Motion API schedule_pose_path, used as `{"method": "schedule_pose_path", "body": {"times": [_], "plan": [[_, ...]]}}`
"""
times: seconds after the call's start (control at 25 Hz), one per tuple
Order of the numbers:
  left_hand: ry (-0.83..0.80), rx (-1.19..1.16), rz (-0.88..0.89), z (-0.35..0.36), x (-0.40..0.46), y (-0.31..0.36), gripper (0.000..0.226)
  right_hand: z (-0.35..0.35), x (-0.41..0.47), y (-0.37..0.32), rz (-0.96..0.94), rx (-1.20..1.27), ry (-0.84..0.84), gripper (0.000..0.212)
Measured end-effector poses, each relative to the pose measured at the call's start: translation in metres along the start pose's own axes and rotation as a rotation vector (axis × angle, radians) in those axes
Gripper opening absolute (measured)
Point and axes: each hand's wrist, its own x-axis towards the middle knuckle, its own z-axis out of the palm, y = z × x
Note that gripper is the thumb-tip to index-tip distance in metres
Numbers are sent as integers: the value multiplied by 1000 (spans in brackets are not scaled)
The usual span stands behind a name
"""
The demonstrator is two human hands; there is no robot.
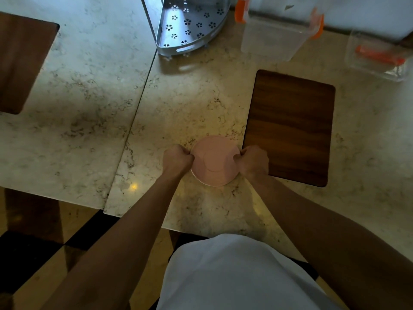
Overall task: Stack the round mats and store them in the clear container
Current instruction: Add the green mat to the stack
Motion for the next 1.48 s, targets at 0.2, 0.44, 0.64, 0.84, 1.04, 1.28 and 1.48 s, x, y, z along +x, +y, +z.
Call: {"method": "schedule_pose_path", "body": {"times": [0.2,0.44,0.64,0.84,1.04,1.28,1.48], "plan": [[-7,3,-28,-1,1,5,16,2,-1,0,32,21,5,28],[-71,-218,-174,-5,10,7,9,2,-2,-4,102,95,-3,29],[-76,-327,-249,-3,8,10,14,6,-4,-4,109,99,9,28],[-49,-278,-241,1,1,17,23,6,-4,-5,129,134,-16,31],[-45,-393,-282,0,0,14,19,10,-4,-2,155,204,-47,32],[-115,-568,-294,1,-3,14,9,9,-6,8,117,296,-70,31],[-175,-573,-278,3,-4,24,28,2,-7,16,157,477,-83,27]]}}
